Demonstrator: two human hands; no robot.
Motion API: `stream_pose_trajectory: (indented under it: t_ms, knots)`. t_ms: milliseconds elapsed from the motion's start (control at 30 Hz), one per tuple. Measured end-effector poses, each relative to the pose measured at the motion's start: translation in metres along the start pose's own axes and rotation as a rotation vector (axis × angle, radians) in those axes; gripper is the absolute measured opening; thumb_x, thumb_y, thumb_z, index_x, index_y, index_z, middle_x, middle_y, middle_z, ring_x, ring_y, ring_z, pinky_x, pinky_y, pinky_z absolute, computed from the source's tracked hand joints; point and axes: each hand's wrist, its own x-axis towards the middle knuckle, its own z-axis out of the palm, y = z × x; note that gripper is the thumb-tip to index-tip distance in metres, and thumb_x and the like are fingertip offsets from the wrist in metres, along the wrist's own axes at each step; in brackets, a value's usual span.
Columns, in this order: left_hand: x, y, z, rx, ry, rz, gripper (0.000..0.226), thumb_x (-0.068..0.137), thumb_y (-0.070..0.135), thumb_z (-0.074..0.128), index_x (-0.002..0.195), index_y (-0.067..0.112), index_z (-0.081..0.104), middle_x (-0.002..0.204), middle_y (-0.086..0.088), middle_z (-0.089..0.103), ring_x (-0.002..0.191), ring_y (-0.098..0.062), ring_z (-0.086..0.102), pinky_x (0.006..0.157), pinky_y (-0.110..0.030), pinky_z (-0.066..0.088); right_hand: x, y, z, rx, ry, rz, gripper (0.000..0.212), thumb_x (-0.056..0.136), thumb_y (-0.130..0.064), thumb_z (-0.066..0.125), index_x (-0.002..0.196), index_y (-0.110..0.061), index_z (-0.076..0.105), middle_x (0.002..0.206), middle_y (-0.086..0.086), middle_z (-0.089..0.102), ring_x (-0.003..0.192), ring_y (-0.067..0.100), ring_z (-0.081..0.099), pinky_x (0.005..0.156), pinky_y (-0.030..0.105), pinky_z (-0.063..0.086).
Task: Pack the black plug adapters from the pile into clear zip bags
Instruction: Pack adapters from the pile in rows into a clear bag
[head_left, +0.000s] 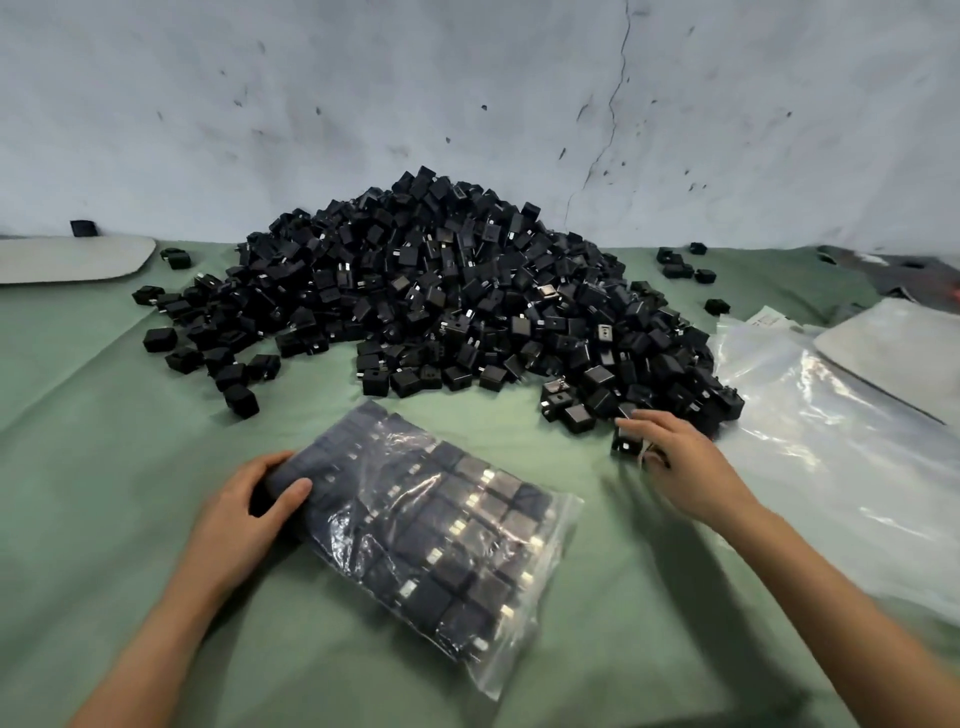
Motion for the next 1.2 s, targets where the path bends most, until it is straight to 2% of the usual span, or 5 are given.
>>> stream_pose_trajectory:
  t_ms: [233,467,633,833,1200]
  knots:
    - [-0.002,0.005,-0.004,-0.024,-0.018,-0.009,0.033,0.085,0.042,0.067,0.115,0.03,0.061,0.113,0.009,0.066,0.106,-0.014,0.06,0.094,-0.037,0.045,0.037,-0.009,0.027,-0.365,-0.041,0.118,0.035,0.09,-0.02,0.057,0.125,-0.022,0.053,0.13,0.004,0.052,0.114,0.028,0.049,0.093,0.034,0.037]
    - [-0.001,0.004,-0.004,0.016,-0.003,0.009,0.041,0.078,0.052,0.056,0.114,0.033,0.059,0.112,0.011,0.065,0.103,-0.013,0.058,0.089,-0.031,0.042,0.027,-0.033,0.008,0.354,-0.227,0.189,0.024,0.08,-0.018,0.064,0.09,-0.028,0.045,0.085,0.007,0.068,0.064,0.015,0.052,0.06,0.024,0.043]
    - [-0.001,-0.001,-0.003,-0.001,-0.007,0.02,0.026,0.089,0.035,0.067,0.113,0.037,0.058,0.112,0.011,0.065,0.104,-0.013,0.059,0.089,-0.032,0.042,0.021,-0.03,0.009,0.189,-0.291,0.155,0.015,0.082,-0.017,0.066,0.09,-0.026,0.058,0.094,-0.002,0.063,0.087,0.018,0.058,0.069,0.026,0.042]
    - [-0.001,0.001,-0.002,-0.007,-0.008,0.035,0.026,0.089,0.031,0.066,0.106,0.047,0.055,0.108,0.016,0.063,0.103,-0.012,0.058,0.087,-0.03,0.041,-0.007,-0.033,0.007,0.155,0.112,0.238,0.025,0.091,-0.026,0.062,0.116,-0.03,0.063,0.112,0.004,0.05,0.094,0.018,0.051,0.079,0.025,0.034]
    - [-0.002,0.0,-0.002,-0.038,-0.003,0.042,0.024,0.083,0.045,0.063,0.102,0.053,0.052,0.11,0.013,0.064,0.103,-0.012,0.058,0.089,-0.032,0.042,-0.047,-0.044,0.036,-0.078,-0.022,0.245,0.037,0.096,-0.046,0.044,0.133,-0.049,0.046,0.134,0.005,0.047,0.125,0.024,0.041,0.102,0.035,0.034]
